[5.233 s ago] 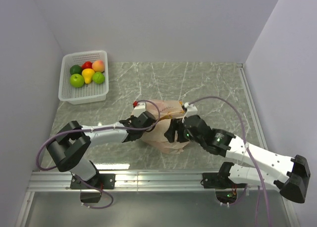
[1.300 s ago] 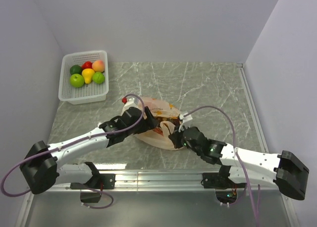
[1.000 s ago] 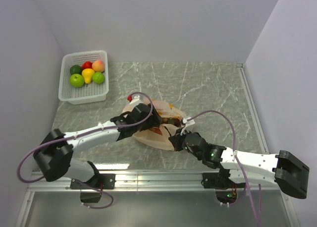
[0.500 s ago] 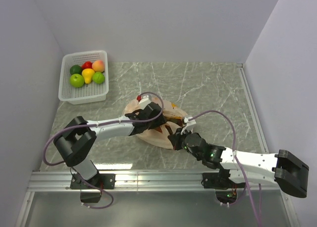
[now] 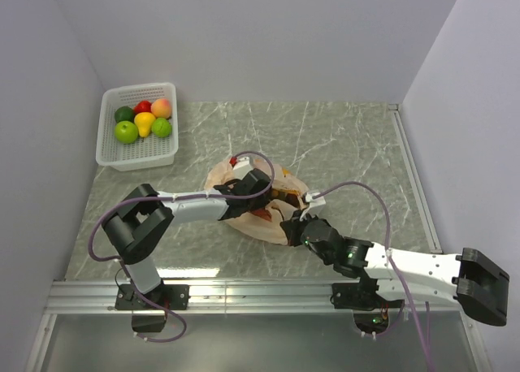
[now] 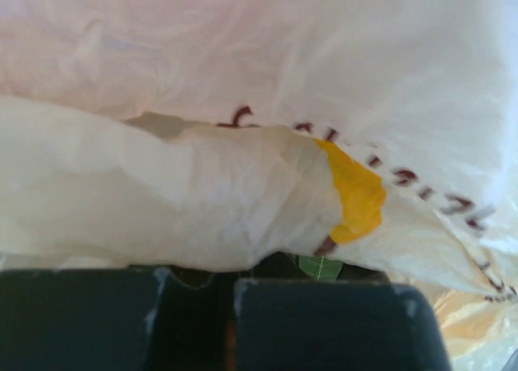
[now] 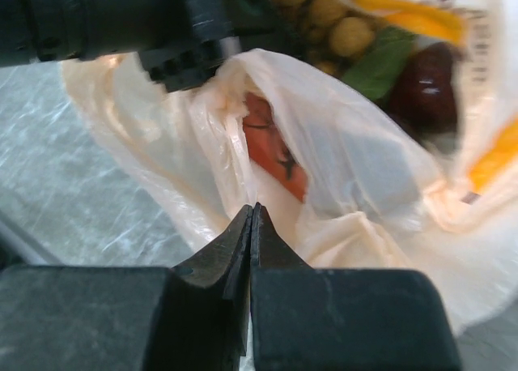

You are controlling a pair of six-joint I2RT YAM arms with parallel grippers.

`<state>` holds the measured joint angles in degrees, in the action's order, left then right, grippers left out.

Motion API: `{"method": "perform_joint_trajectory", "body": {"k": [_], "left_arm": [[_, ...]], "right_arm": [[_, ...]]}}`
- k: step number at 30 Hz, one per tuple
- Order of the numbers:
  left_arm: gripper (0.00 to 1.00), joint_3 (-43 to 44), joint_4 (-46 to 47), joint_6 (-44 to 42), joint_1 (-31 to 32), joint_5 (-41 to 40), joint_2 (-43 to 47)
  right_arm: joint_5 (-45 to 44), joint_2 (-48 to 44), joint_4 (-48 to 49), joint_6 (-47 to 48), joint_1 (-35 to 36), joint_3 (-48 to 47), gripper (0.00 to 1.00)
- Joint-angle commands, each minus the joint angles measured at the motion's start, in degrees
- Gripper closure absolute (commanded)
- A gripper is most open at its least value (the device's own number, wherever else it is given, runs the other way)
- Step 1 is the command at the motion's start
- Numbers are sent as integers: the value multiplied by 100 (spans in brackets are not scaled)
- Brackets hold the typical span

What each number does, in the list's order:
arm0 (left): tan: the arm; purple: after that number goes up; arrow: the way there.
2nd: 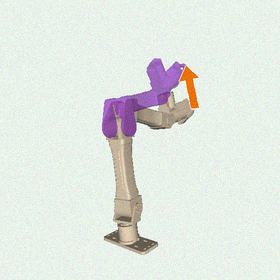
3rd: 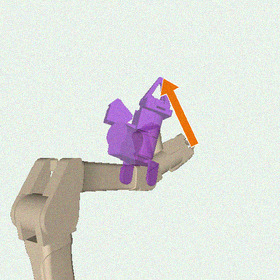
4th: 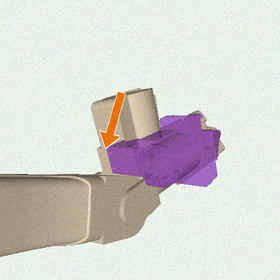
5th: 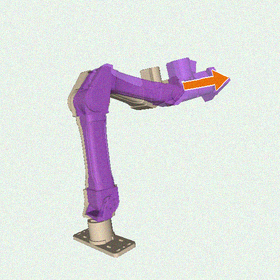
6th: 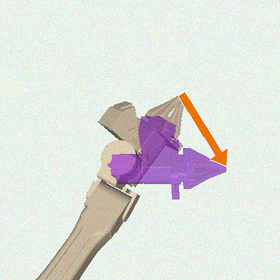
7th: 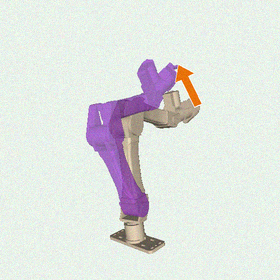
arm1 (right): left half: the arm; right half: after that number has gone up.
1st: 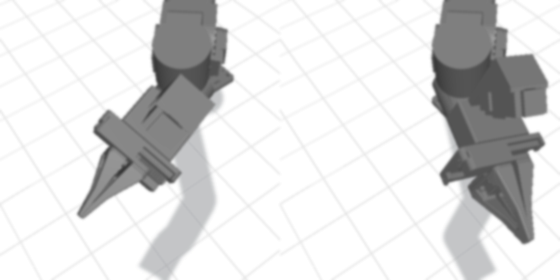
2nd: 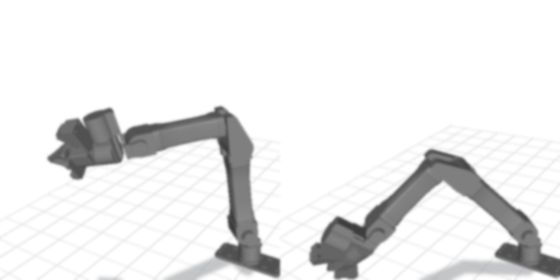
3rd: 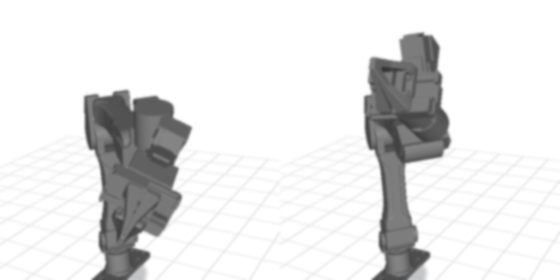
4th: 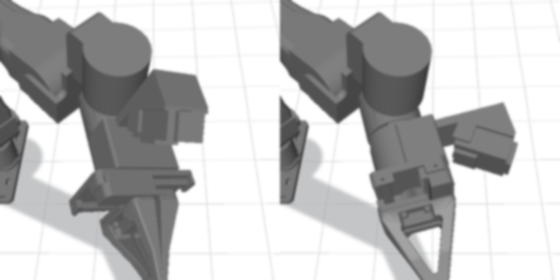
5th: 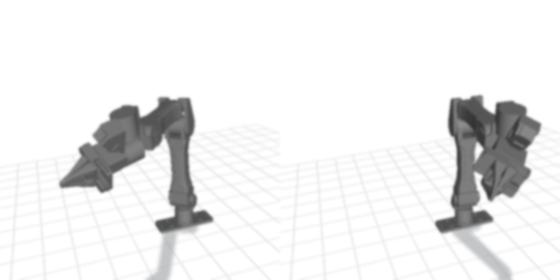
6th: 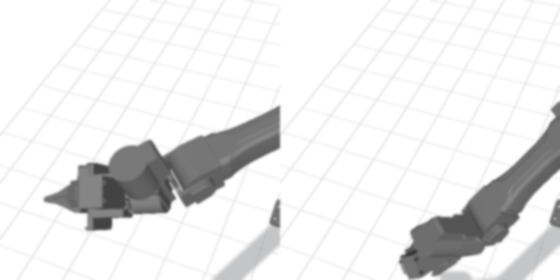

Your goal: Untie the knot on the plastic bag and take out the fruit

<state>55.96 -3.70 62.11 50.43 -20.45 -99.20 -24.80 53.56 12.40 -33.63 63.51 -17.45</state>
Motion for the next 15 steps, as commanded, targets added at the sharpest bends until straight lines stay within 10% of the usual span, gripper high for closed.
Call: {"method": "perform_joint_trajectory", "body": {"k": [1,15], "left_arm": [[99,-85,-104,-541,-16,-74,557],[99,-1633,327,-630,-1290,1208,3600]], "right_arm": [[-1033,-293,-448,-144,-5,-241,100],[-686,-154,-625,-4,-647,-171,100]]}}
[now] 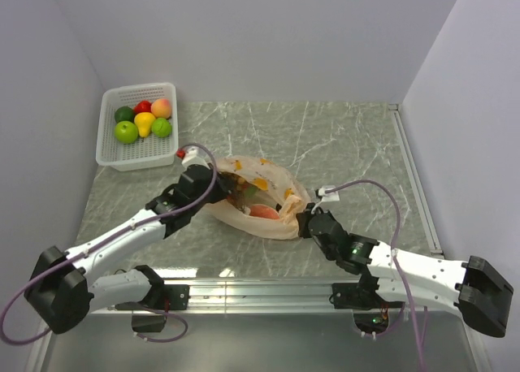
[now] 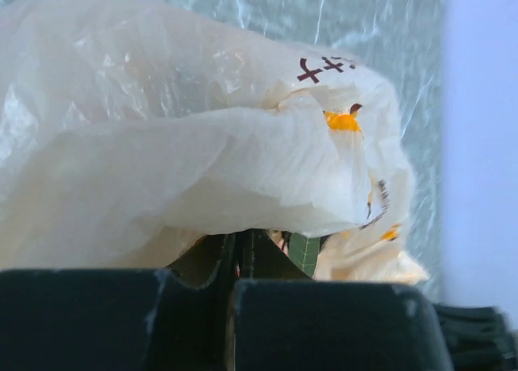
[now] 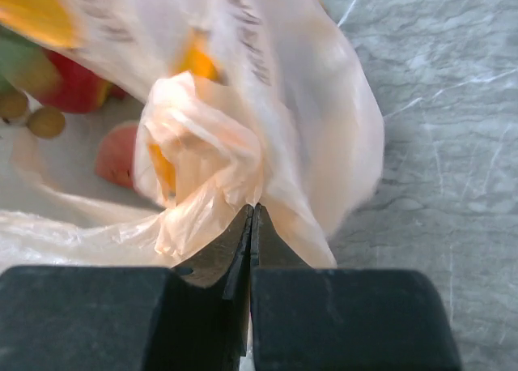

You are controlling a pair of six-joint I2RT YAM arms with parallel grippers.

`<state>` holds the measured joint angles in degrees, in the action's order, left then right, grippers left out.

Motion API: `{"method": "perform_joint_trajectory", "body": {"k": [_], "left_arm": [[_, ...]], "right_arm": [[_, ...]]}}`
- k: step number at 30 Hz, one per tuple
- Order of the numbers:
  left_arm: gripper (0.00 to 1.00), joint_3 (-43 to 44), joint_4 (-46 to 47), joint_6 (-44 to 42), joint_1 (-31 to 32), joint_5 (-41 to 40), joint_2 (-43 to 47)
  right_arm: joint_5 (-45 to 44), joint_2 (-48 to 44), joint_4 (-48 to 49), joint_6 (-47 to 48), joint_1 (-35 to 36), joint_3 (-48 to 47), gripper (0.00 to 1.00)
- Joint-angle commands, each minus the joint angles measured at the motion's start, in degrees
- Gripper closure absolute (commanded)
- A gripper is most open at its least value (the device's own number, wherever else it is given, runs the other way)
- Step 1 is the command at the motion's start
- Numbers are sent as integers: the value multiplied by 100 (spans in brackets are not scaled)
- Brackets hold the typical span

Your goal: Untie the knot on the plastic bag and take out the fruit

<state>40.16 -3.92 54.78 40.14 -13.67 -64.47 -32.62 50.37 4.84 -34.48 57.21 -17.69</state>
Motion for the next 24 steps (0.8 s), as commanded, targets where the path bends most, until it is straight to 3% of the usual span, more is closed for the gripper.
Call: {"method": "perform_joint_trajectory", "body": {"k": [1,8,10,16,24], "left_arm": [[99,26,357,129,-313,628,101],[99,132,1279,963,-375,392,-39],[100,228,1420,1122,-393,697,-206],[99,1002,245,517,-384,2218,-611],[99,563,-1022,-468,-393,3194,92]], "right_arm": [[150,218,201,99,-17,-164,100],[757,807,649,363,176,-427,100],[836,1097,667,380,255,-559,100],[11,1405,386,371,116,-972,100],[10,1353,404,820,-772,-1342,100]]}}
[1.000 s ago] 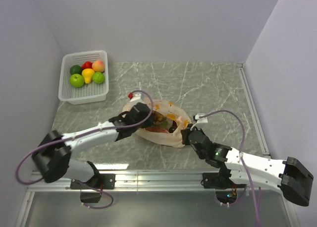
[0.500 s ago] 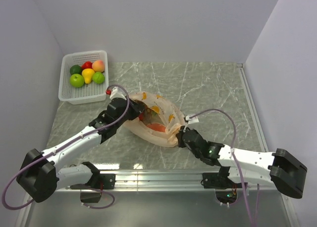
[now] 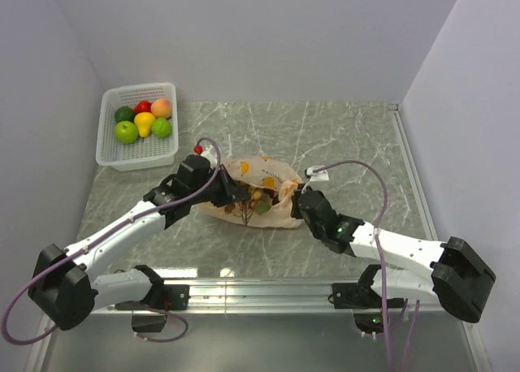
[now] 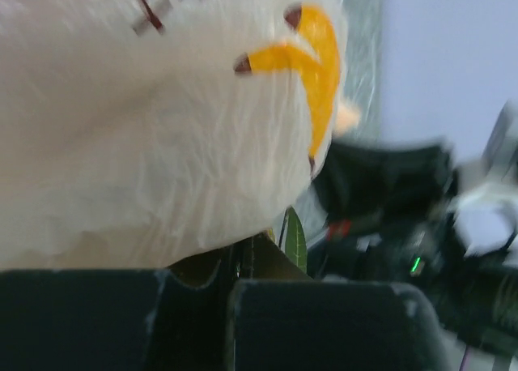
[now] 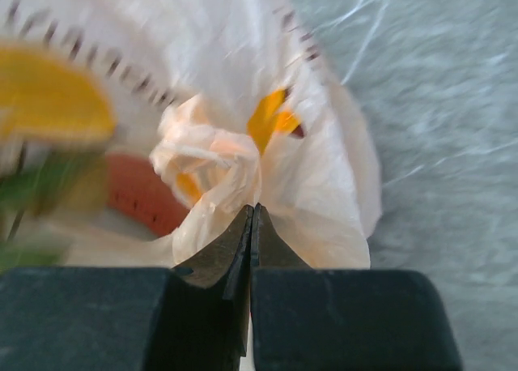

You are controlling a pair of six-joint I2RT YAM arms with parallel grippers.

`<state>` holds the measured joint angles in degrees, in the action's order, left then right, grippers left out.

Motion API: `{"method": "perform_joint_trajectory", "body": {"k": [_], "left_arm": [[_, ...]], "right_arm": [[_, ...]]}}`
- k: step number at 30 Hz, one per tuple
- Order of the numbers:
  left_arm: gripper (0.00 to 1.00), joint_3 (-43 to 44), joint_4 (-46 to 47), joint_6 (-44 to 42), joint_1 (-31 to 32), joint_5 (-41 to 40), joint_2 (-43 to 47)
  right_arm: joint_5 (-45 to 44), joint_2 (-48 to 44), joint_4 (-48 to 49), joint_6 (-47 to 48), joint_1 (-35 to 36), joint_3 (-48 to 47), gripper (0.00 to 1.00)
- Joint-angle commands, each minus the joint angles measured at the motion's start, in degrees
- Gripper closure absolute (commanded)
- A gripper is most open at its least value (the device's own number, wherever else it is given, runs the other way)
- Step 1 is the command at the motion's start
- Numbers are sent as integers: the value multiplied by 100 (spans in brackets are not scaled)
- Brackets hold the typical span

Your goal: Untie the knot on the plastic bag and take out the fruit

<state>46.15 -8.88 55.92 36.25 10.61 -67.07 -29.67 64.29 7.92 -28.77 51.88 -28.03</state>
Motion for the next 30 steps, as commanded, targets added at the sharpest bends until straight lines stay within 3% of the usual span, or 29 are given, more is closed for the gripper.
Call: {"method": "perform_joint_trajectory", "body": {"k": [1,6,10,16,19,23,29,30], "left_arm": [[99,-10,-753,-704,5,915,370],[100,175,-1185,-1504,-4,1996,230],[99,210,-1651,-2023,-4,2173,27],[99,367,-896,-2242,241,3323,73],[99,509,-941,-2349,295,3298,-192],[100,552,95,-2156,312,3395,297],[99,1747,537,-2156,-214,2350,291],[100,1905,502,-2156,-337,1879,143]], "right_arm": [[-285,-48,78,276,-309,-343,100],[-214,-127,-19,469,-530,-545,100],[-215,-347,-238,495,-591,-686,100],[92,-303,-476,408,-609,-852,100],[233,-347,-423,434,-609,-993,100],[242,-181,-449,355,-600,-950,100],[401,-258,-476,-128,-486,-326,100],[392,-320,-493,-189,-468,-265,100]]}}
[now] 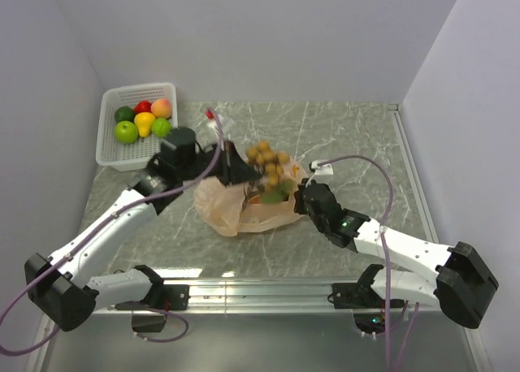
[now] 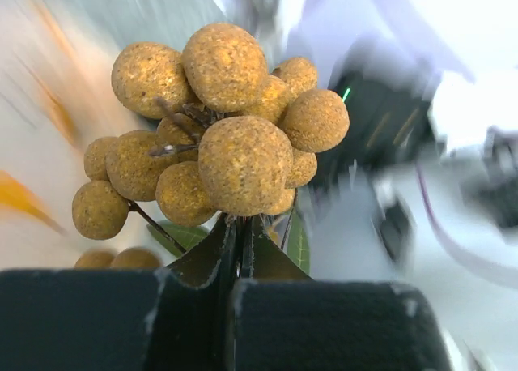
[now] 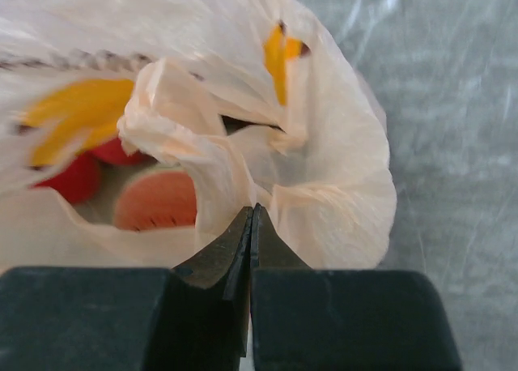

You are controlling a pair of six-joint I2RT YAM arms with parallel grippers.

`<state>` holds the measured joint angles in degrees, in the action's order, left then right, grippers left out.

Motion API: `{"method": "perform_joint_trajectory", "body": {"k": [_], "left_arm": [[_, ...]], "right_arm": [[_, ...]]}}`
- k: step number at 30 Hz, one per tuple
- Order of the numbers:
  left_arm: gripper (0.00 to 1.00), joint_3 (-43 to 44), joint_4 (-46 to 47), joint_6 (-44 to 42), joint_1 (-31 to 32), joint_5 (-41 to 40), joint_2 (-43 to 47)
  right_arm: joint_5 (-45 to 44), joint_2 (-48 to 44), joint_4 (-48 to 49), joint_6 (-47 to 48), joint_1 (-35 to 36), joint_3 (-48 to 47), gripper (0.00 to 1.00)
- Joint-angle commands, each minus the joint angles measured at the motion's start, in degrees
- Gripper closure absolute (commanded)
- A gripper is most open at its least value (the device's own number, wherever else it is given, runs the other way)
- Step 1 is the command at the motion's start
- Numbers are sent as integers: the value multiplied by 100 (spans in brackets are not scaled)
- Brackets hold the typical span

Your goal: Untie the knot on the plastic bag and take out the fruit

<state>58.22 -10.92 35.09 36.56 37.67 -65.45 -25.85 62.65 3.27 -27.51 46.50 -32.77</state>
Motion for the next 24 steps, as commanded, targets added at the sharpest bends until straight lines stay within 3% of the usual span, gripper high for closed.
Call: {"method": "perform_joint_trajectory", "body": {"k": [1,5,6,9,13,17,19,20,23,24], "left_arm": [[99,1013,609,-99,-577,-1136,-107],[99,1657,82,-170,-1307,-3060,-608],[99,1797,-93,-169,-1465,-3873,-818],[100,1869,-253,-231,-2133,-4985,-1258],[99,1720,-175,14,-3283,-5392,-1725],[99,1596,2,156,-3997,-5639,-2268],[94,1649,28,208,-4322,-5587,-2489],[89,1667,89,209,-4411,-5560,-2690],[43,1798,125,226,-4710,-5464,-3007],[34,1868,99,235,-4780,-5455,-3061]], "right_arm": [[-43,-218,-98,-395,104,314,100],[-140,-543,-283,-510,228,482,100],[-131,-683,-422,-519,254,509,100],[-79,-938,-590,-545,263,570,100],[-17,-1088,-704,-440,263,544,100],[27,-992,-731,-308,272,404,100],[79,-948,-696,-299,272,351,100],[106,-931,-661,-299,281,351,100],[255,-834,-477,-299,281,360,100],[308,-790,-450,-282,281,342,100]]}}
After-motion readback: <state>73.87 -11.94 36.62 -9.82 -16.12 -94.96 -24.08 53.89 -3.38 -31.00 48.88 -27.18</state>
